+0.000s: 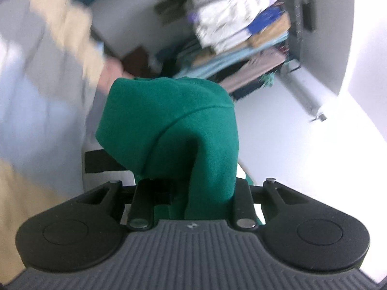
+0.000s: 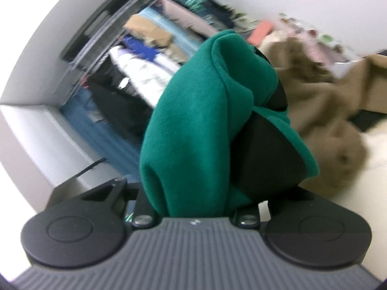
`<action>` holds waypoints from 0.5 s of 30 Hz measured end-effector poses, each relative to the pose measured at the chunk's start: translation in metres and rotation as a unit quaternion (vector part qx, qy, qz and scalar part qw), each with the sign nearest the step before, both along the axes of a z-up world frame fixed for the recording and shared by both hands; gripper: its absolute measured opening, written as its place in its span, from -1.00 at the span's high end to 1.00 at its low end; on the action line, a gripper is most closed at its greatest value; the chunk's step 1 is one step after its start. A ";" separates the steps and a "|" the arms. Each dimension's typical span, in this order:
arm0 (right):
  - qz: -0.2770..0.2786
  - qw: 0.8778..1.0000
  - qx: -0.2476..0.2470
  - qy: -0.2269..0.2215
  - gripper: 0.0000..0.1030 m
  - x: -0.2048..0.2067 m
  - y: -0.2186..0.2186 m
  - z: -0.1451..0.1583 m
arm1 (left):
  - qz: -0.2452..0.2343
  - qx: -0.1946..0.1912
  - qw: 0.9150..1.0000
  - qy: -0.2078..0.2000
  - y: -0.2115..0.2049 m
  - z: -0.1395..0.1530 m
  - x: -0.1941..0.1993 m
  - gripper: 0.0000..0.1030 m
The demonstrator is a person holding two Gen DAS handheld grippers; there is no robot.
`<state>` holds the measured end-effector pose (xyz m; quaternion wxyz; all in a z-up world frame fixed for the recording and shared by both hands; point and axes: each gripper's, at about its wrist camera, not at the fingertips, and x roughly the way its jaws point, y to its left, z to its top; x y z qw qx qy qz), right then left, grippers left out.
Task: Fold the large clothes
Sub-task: 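Grasp the folded hoodie with both tools and lift it off the quilt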
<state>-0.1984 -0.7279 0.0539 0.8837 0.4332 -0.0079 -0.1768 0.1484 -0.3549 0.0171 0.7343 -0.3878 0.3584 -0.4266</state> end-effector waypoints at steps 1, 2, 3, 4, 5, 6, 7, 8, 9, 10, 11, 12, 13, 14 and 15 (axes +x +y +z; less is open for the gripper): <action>-0.008 1.000 0.008 0.010 0.35 -0.006 -0.006 -0.017 | -0.008 0.012 1.000 0.007 -0.012 -0.016 -0.004 0.41; -0.015 1.000 0.020 0.019 0.35 -0.010 -0.011 -0.033 | -0.016 0.026 0.999 0.015 -0.022 -0.031 -0.007 0.41; -0.022 0.999 0.031 0.028 0.35 -0.013 -0.016 -0.048 | -0.026 0.044 0.998 0.021 -0.032 -0.046 -0.010 0.41; -0.028 0.998 0.043 0.036 0.35 -0.018 -0.020 -0.064 | -0.037 0.062 0.997 0.023 -0.040 -0.060 -0.012 0.41; -0.029 0.997 0.053 0.039 0.35 -0.022 -0.023 -0.079 | -0.042 0.075 0.996 0.023 -0.045 -0.072 -0.014 0.41; -0.028 0.997 0.059 0.035 0.35 -0.026 -0.025 -0.092 | -0.039 0.076 0.996 0.020 -0.044 -0.085 -0.015 0.39; -0.025 0.998 0.059 0.027 0.35 -0.032 -0.019 -0.099 | -0.037 0.061 0.997 0.018 -0.041 -0.094 -0.018 0.37; -0.025 0.998 0.059 0.021 0.34 -0.034 -0.017 -0.105 | -0.040 0.041 0.998 0.023 -0.039 -0.101 -0.018 0.34; -0.027 0.998 0.058 0.019 0.31 -0.034 -0.017 -0.110 | -0.044 0.034 0.998 0.025 -0.041 -0.104 -0.015 0.33; -0.027 0.998 0.058 0.016 0.30 -0.036 -0.016 -0.114 | -0.047 0.036 0.998 0.021 -0.041 -0.107 -0.017 0.32; -0.029 0.998 0.058 0.011 0.30 -0.035 -0.016 -0.117 | -0.049 0.040 0.998 0.013 -0.039 -0.109 -0.017 0.30; -0.031 0.998 0.058 0.006 0.29 -0.034 -0.014 -0.116 | -0.050 0.043 0.998 0.002 -0.037 -0.110 -0.016 0.27; -0.033 0.998 0.057 0.006 0.28 -0.041 -0.014 -0.121 | -0.052 0.047 0.998 -0.006 -0.036 -0.112 -0.016 0.25; -0.035 0.998 0.056 0.006 0.28 -0.041 -0.015 -0.122 | -0.052 0.049 0.997 -0.008 -0.036 -0.114 -0.017 0.24; -0.036 0.998 0.055 0.005 0.28 -0.038 -0.014 -0.121 | -0.052 0.047 0.998 -0.004 -0.036 -0.116 -0.015 0.23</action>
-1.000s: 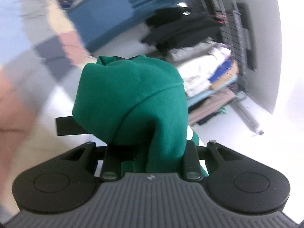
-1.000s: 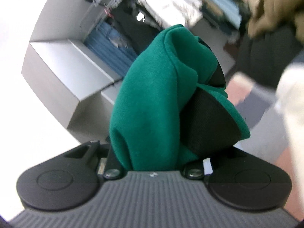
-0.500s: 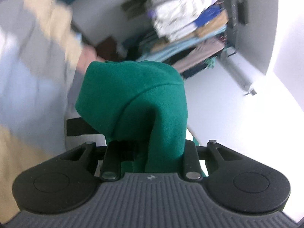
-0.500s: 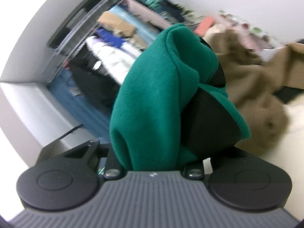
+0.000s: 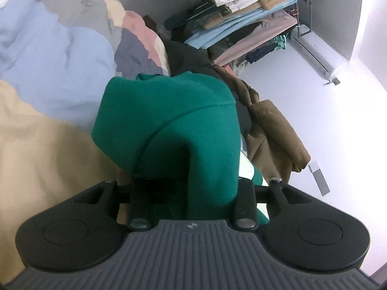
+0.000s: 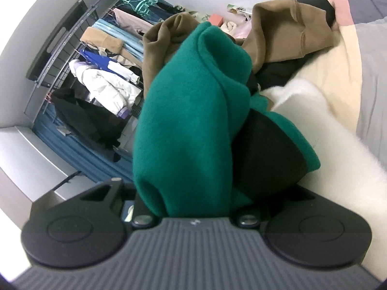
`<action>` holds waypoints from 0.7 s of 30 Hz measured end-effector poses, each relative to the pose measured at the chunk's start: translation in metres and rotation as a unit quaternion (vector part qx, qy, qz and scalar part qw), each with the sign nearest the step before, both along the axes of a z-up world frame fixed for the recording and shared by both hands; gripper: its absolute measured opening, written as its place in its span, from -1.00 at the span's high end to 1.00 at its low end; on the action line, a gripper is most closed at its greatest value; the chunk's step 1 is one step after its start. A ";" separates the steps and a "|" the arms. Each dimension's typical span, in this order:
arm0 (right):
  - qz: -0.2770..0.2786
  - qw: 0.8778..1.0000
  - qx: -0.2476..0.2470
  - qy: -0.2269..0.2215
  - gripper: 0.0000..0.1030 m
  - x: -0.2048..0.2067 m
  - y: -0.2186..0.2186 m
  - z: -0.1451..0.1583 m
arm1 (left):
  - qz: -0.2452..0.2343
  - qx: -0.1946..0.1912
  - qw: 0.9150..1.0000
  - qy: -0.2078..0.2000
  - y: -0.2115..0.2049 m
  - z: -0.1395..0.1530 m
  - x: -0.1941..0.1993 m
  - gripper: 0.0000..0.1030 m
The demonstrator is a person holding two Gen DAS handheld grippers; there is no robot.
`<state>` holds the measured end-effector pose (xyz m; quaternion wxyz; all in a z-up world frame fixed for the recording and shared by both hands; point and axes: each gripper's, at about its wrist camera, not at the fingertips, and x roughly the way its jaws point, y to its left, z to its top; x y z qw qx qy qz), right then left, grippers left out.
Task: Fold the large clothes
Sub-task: 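Grasp the folded hoodie with both tools and lift it off the quilt, then lower the folded hoodie onto the clothes pile and open both tools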
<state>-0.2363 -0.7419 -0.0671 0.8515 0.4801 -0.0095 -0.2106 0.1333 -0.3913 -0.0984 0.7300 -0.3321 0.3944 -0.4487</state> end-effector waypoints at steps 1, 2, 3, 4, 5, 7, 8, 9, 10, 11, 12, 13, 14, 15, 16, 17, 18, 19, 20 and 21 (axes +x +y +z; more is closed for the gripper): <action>-0.002 1.000 -0.003 0.000 0.28 0.001 0.000 0.000 | -0.001 -0.003 1.000 0.004 0.002 -0.002 0.008 0.23; -0.002 1.000 -0.005 0.000 0.28 0.001 -0.002 -0.001 | -0.001 -0.004 1.000 0.006 0.001 -0.004 0.008 0.22; -0.004 1.000 -0.005 0.001 0.27 0.001 -0.001 -0.001 | 0.000 -0.004 1.000 0.009 0.000 -0.004 0.016 0.20; -0.005 1.000 -0.005 0.001 0.27 -0.008 0.002 -0.002 | 0.000 -0.004 1.000 0.010 -0.001 -0.002 0.022 0.20; -0.005 1.000 -0.004 0.002 0.27 -0.008 0.002 -0.002 | 0.000 -0.004 1.000 0.010 -0.001 -0.001 0.022 0.19; -0.005 1.000 0.001 0.004 0.27 -0.009 0.002 0.000 | 0.000 0.001 1.000 0.014 -0.001 0.001 0.023 0.10; -0.005 1.000 0.005 0.006 0.26 -0.010 0.003 0.000 | 0.000 0.003 1.000 0.017 -0.001 0.006 0.025 0.04; -0.006 1.000 0.010 0.010 0.24 -0.011 0.003 0.002 | 0.001 0.008 1.000 0.022 -0.001 0.009 0.026 -0.13; -0.008 1.000 0.014 0.013 0.18 -0.012 0.005 0.004 | 0.002 0.016 0.999 0.028 0.001 0.011 0.026 -0.21; -0.009 1.000 0.019 0.018 0.15 -0.014 0.007 0.007 | 0.002 0.024 0.999 0.033 0.005 0.012 0.022 -0.32; -0.010 0.999 0.021 0.023 0.06 -0.016 0.009 0.010 | 0.002 0.030 0.999 0.038 0.008 0.013 0.021 -0.34; -0.012 0.999 0.024 0.030 0.00 -0.018 0.012 0.013 | 0.002 0.035 0.999 0.041 0.012 0.014 0.020 -0.35; -0.014 0.999 0.026 0.038 -0.02 -0.021 0.015 0.017 | 0.003 0.041 0.998 0.042 0.017 0.016 0.017 -0.36; -0.016 0.998 0.028 0.049 -0.04 -0.024 0.020 0.021 | 0.005 0.050 0.998 0.041 0.022 0.020 0.014 -0.36; -0.016 0.998 0.028 0.059 -0.09 -0.027 0.025 0.025 | 0.007 0.060 0.997 0.037 0.027 0.024 0.011 -0.36; -0.017 0.997 0.028 0.067 -0.09 -0.031 0.030 0.029 | 0.011 0.073 0.997 0.030 0.033 0.030 0.006 -0.36; -0.018 0.997 0.028 0.074 -0.09 -0.035 0.034 0.032 | 0.017 0.089 0.996 0.017 0.040 0.037 0.002 -0.37; -0.020 0.996 0.032 0.082 -0.09 -0.040 0.040 0.036 | 0.026 0.104 0.994 -0.002 0.048 0.047 -0.004 -0.37; -0.025 0.995 0.036 0.089 -0.09 -0.045 0.044 0.039 | 0.033 0.115 0.993 -0.019 0.056 0.056 -0.009 -0.39; -0.031 0.994 0.036 0.094 -0.09 -0.051 0.050 0.045 | 0.037 0.125 0.991 -0.034 0.063 0.067 -0.013 -0.39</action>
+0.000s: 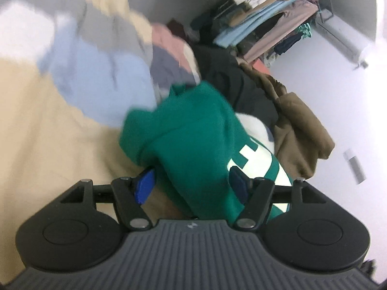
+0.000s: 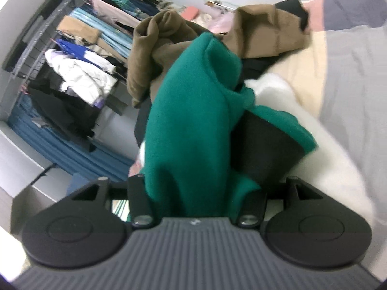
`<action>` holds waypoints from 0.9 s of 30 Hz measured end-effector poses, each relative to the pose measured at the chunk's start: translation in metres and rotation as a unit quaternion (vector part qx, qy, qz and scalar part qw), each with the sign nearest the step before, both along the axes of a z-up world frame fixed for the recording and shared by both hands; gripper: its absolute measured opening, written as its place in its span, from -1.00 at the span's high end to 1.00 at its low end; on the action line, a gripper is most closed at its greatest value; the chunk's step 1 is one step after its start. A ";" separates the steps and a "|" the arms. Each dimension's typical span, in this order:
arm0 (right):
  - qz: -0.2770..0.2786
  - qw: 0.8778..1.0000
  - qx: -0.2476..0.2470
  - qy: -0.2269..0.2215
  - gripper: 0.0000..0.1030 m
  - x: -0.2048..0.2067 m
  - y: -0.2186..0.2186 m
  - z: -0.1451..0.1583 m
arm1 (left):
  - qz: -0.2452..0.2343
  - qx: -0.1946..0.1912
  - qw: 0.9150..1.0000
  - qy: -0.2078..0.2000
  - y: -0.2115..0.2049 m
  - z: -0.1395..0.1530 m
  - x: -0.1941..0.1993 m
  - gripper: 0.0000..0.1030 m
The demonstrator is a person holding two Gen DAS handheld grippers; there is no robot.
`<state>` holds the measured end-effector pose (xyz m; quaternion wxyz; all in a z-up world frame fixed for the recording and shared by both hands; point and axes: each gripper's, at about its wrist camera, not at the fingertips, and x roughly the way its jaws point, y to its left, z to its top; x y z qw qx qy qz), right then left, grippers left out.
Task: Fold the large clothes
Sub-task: 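Lower the folded hoodie onto the clothes pile and open both tools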
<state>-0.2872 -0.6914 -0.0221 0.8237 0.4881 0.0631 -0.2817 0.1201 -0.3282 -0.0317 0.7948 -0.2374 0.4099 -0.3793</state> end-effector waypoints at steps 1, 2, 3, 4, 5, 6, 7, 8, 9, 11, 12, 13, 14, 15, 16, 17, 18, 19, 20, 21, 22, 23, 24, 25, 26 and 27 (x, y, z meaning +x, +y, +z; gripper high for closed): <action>-0.005 1.000 -0.002 0.006 -0.09 -0.005 0.005 0.005 | -0.001 0.012 1.000 -0.012 0.006 0.011 -0.004 -0.39; -0.009 1.000 -0.004 0.014 -0.10 -0.010 0.010 0.011 | -0.003 0.021 1.000 -0.023 0.012 0.021 -0.007 -0.39; -0.013 1.000 -0.007 0.020 -0.10 -0.016 0.016 0.017 | -0.006 0.027 0.999 -0.037 0.018 0.033 -0.012 -0.39; -0.016 0.999 -0.012 0.025 -0.10 -0.020 0.020 0.022 | -0.008 0.033 0.998 -0.051 0.022 0.045 -0.018 -0.39; -0.017 0.999 -0.019 0.031 -0.10 -0.025 0.025 0.028 | -0.012 0.039 0.997 -0.066 0.027 0.058 -0.025 -0.39; -0.019 0.999 -0.026 0.036 -0.10 -0.029 0.029 0.033 | -0.014 0.046 0.996 -0.079 0.031 0.068 -0.031 -0.39; -0.023 0.998 -0.036 0.037 -0.09 -0.035 0.036 0.040 | -0.016 0.055 0.994 -0.095 0.035 0.081 -0.039 -0.39; -0.024 0.998 -0.049 0.032 -0.09 -0.040 0.041 0.047 | -0.018 0.071 0.991 -0.114 0.036 0.094 -0.047 -0.39; -0.026 0.997 -0.063 0.032 -0.09 -0.045 0.048 0.054 | -0.021 0.088 0.987 -0.136 0.036 0.107 -0.056 -0.39; -0.027 0.995 -0.085 0.034 -0.09 -0.053 0.061 0.073 | -0.027 0.102 0.981 -0.164 0.040 0.129 -0.074 -0.39; -0.021 0.994 -0.098 0.032 -0.09 -0.056 0.068 0.084 | -0.036 0.100 0.979 -0.176 0.043 0.140 -0.083 -0.39; -0.018 0.993 -0.108 0.031 -0.09 -0.059 0.076 0.094 | -0.043 0.098 0.977 -0.187 0.046 0.149 -0.092 -0.39; -0.015 0.992 -0.119 0.031 -0.09 -0.061 0.083 0.104 | -0.048 0.099 0.974 -0.198 0.048 0.160 -0.101 -0.39; -0.009 0.991 -0.132 0.029 -0.09 -0.064 0.090 0.114 | -0.052 0.099 0.971 -0.210 0.050 0.170 -0.111 -0.39; -0.002 0.988 -0.149 0.028 -0.09 -0.067 0.099 0.126 | -0.056 0.097 0.969 -0.220 0.054 0.179 -0.120 -0.39; 0.002 0.986 -0.162 0.028 -0.09 -0.068 0.107 0.135 | -0.060 0.092 0.968 -0.226 0.058 0.188 -0.128 -0.39; 0.008 0.984 -0.178 0.028 -0.09 -0.070 0.118 0.146 | -0.065 0.089 0.967 -0.231 0.059 0.195 -0.136 -0.39; 0.016 0.981 -0.192 0.029 -0.09 -0.071 0.127 0.154 | -0.073 0.089 0.965 -0.237 0.061 0.203 -0.144 -0.39; 0.025 0.978 -0.207 0.029 -0.09 -0.071 0.137 0.162 | -0.081 0.089 0.962 -0.245 0.064 0.210 -0.152 -0.39; 0.032 0.974 -0.223 0.032 -0.09 -0.070 0.147 0.169 | -0.084 0.089 0.960 -0.252 0.067 0.216 -0.160 -0.39; 0.037 0.969 -0.241 0.039 -0.09 -0.069 0.159 0.176 | -0.086 0.089 0.959 -0.257 0.069 0.221 -0.168 -0.39; 0.041 0.965 -0.256 0.043 -0.09 -0.068 0.170 0.180 | -0.088 0.088 0.957 -0.262 0.073 0.226 -0.176 -0.39; 0.047 0.962 -0.266 0.046 -0.10 -0.066 0.178 0.183 | -0.090 0.085 0.956 -0.264 0.077 0.228 -0.181 -0.39; 0.053 0.959 -0.274 0.049 -0.10 -0.065 0.188 0.184 | -0.092 0.083 0.955 -0.268 0.081 0.230 -0.188 -0.39; 0.058 0.957 -0.278 0.053 -0.10 -0.063 0.196 0.185 | -0.093 0.084 0.954 -0.273 0.085 0.231 -0.194 -0.39; 0.064 0.955 -0.284 0.064 -0.09 -0.061 0.204 0.184 | -0.091 0.087 0.952 -0.280 0.088 0.231 -0.200 -0.39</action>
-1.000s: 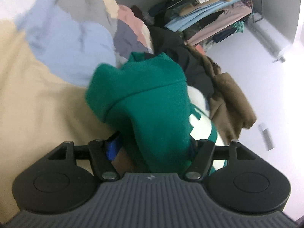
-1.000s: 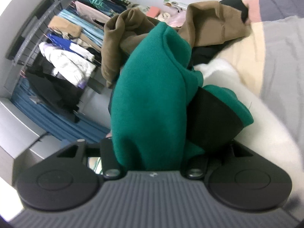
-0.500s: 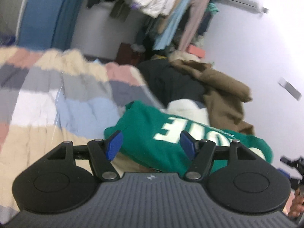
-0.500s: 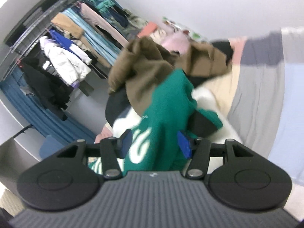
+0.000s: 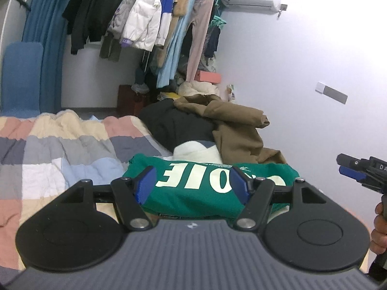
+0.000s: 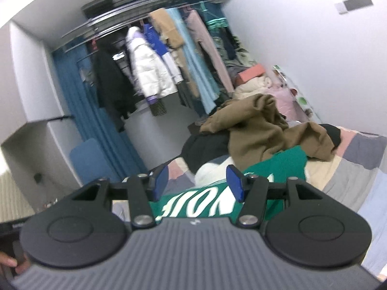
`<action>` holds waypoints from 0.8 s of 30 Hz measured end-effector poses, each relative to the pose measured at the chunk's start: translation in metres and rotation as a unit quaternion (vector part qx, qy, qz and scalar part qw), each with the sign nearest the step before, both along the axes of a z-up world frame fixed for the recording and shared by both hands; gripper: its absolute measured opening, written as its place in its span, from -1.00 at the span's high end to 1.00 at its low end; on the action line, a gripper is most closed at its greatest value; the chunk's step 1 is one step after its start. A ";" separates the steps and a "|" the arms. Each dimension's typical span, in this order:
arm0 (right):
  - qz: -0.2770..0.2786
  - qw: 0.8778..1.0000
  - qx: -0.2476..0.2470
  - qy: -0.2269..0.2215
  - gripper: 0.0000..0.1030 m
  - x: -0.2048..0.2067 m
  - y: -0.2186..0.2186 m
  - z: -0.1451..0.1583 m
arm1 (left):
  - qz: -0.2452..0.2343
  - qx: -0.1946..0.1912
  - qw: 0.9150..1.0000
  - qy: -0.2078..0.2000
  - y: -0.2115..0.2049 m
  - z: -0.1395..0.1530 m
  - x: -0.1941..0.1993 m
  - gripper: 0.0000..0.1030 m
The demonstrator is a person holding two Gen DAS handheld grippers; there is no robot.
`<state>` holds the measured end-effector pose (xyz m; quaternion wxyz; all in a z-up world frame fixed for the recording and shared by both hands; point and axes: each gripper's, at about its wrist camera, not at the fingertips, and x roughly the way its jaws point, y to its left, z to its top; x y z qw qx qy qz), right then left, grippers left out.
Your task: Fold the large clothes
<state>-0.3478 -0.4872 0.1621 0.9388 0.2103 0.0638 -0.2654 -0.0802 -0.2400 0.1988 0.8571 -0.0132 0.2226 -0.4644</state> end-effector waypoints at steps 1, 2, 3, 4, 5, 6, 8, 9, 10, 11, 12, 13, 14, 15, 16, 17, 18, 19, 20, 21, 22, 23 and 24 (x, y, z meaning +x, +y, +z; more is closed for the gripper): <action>0.002 1.000 -0.007 0.017 -0.09 0.003 0.010 0.000 | 0.000 0.004 1.000 -0.008 0.003 0.000 -0.007 -0.39; 0.007 1.000 -0.009 0.023 -0.09 0.005 0.016 -0.002 | -0.001 0.007 1.000 -0.015 0.006 -0.001 -0.012 -0.39; 0.014 0.999 -0.010 0.030 -0.10 0.007 0.023 -0.005 | -0.003 0.010 1.000 -0.020 0.008 -0.003 -0.018 -0.39; 0.018 0.999 -0.011 0.036 -0.10 0.008 0.030 -0.006 | -0.003 0.012 1.000 -0.024 0.011 -0.004 -0.023 -0.39; 0.021 0.999 -0.013 0.040 -0.10 0.008 0.036 -0.009 | -0.004 0.013 1.000 -0.028 0.014 -0.007 -0.027 -0.39; 0.023 0.999 -0.016 0.044 -0.10 0.009 0.044 -0.011 | -0.004 0.014 0.999 -0.031 0.017 -0.009 -0.032 -0.39; 0.025 0.998 -0.026 0.056 -0.10 0.011 0.058 -0.016 | -0.002 0.019 0.999 -0.038 0.020 -0.016 -0.039 -0.39; 0.025 0.998 -0.029 0.059 -0.10 0.012 0.063 -0.019 | -0.001 0.021 0.999 -0.042 0.021 -0.019 -0.043 -0.39; 0.027 0.997 -0.032 0.062 -0.09 0.012 0.069 -0.021 | -0.001 0.022 0.999 -0.044 0.023 -0.021 -0.046 -0.39; 0.024 0.997 -0.033 0.063 -0.09 0.013 0.073 -0.023 | -0.003 0.025 0.999 -0.048 0.023 -0.024 -0.048 -0.39; 0.021 0.997 -0.036 0.064 -0.09 0.012 0.077 -0.025 | -0.003 0.031 0.998 -0.053 0.023 -0.025 -0.052 -0.39; 0.020 0.997 -0.038 0.067 -0.10 0.012 0.083 -0.027 | -0.003 0.036 0.998 -0.057 0.024 -0.026 -0.055 -0.39; 0.022 0.996 -0.040 0.071 -0.09 0.013 0.086 -0.029 | -0.009 0.033 0.998 -0.058 0.026 -0.027 -0.057 -0.39; 0.022 0.996 -0.040 0.072 -0.09 0.014 0.088 -0.031 | -0.016 0.026 0.998 -0.053 0.027 -0.027 -0.057 -0.39; 0.020 0.996 -0.039 0.072 -0.09 0.013 0.091 -0.033 | -0.019 0.021 0.998 -0.050 0.029 -0.027 -0.059 -0.39; 0.018 0.996 -0.039 0.074 -0.09 0.013 0.092 -0.035 | -0.015 0.019 0.998 -0.052 0.030 -0.028 -0.061 -0.39; 0.016 0.996 -0.039 0.077 -0.09 0.014 0.094 -0.038 | -0.009 0.022 0.998 -0.059 0.029 -0.029 -0.063 -0.39; 0.014 0.996 -0.039 0.080 -0.09 0.014 0.095 -0.040 | -0.004 0.028 0.997 -0.068 0.029 -0.030 -0.066 -0.39; 0.012 0.996 -0.036 0.082 -0.09 0.014 0.095 -0.043 | -0.001 0.034 0.997 -0.075 0.028 -0.033 -0.069 -0.39; 0.010 0.996 -0.035 0.084 -0.09 0.014 0.096 -0.045 | 0.001 0.038 0.996 -0.078 0.027 -0.034 -0.071 -0.39; 0.008 0.996 -0.036 0.086 -0.09 0.013 0.096 -0.047 | 0.000 0.041 0.996 -0.079 0.027 -0.037 -0.072 -0.39; 0.007 0.996 -0.037 0.087 -0.09 0.013 0.097 -0.048 | -0.002 0.043 0.996 -0.079 0.027 -0.039 -0.072 -0.39; 0.006 0.995 -0.039 0.091 -0.09 0.013 0.097 -0.051 | -0.001 0.047 0.996 -0.080 0.026 -0.041 -0.072 -0.39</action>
